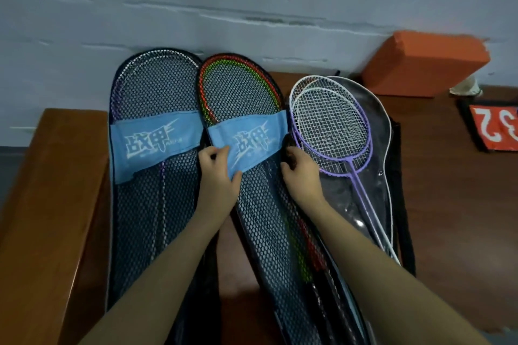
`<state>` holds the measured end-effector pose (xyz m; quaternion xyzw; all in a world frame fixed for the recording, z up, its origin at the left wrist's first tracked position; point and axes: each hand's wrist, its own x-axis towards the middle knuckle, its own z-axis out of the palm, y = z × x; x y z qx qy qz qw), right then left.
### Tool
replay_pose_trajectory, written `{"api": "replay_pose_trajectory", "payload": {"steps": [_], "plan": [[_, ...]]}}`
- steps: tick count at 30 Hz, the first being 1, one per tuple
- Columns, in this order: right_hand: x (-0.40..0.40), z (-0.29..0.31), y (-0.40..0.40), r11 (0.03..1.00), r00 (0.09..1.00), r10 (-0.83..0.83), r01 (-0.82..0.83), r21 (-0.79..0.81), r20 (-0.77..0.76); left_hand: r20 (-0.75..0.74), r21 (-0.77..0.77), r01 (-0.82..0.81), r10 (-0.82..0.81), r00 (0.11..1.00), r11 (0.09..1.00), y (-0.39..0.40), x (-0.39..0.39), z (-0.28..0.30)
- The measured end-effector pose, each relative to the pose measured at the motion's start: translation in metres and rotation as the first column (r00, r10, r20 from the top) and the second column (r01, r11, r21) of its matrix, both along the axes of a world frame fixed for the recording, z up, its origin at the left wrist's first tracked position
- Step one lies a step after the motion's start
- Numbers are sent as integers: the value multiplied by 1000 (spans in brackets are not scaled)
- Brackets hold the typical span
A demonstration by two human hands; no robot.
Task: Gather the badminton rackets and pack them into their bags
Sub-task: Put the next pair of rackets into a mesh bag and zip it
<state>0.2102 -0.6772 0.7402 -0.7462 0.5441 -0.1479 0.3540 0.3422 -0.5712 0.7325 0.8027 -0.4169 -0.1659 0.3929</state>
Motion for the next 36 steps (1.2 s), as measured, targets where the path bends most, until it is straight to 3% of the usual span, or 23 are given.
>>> {"api": "replay_pose_trajectory", "payload": {"steps": [3,5,9,13,19,25,28,33,36], "plan": [[3,8,10,995,994,58,-50,-86,92,70,6,-23,23,997,1000,15,7,7],[5,12,20,987,982,126,-110,-118,139,188,135,-35,9,982,990,29,13,7],[13,14,33,997,972,45,-57,45,231,373,357,-41,-102,922,933,49,22,-3],[30,19,23,975,914,-121,36,220,387,423,325,-42,-106,900,945,42,27,-2],[53,29,-15,930,875,-293,168,327,385,515,159,27,-106,850,987,19,42,-3],[46,51,-14,968,855,-187,76,240,484,278,112,112,-139,951,987,-25,45,32],[40,70,-6,979,843,-94,-19,204,530,169,-15,90,-86,982,996,-47,43,57],[33,96,10,974,848,84,-180,136,524,-10,-41,49,-50,999,998,-78,39,92],[26,100,12,966,844,105,-212,147,525,-73,-52,38,-41,996,998,-86,35,104]]}}
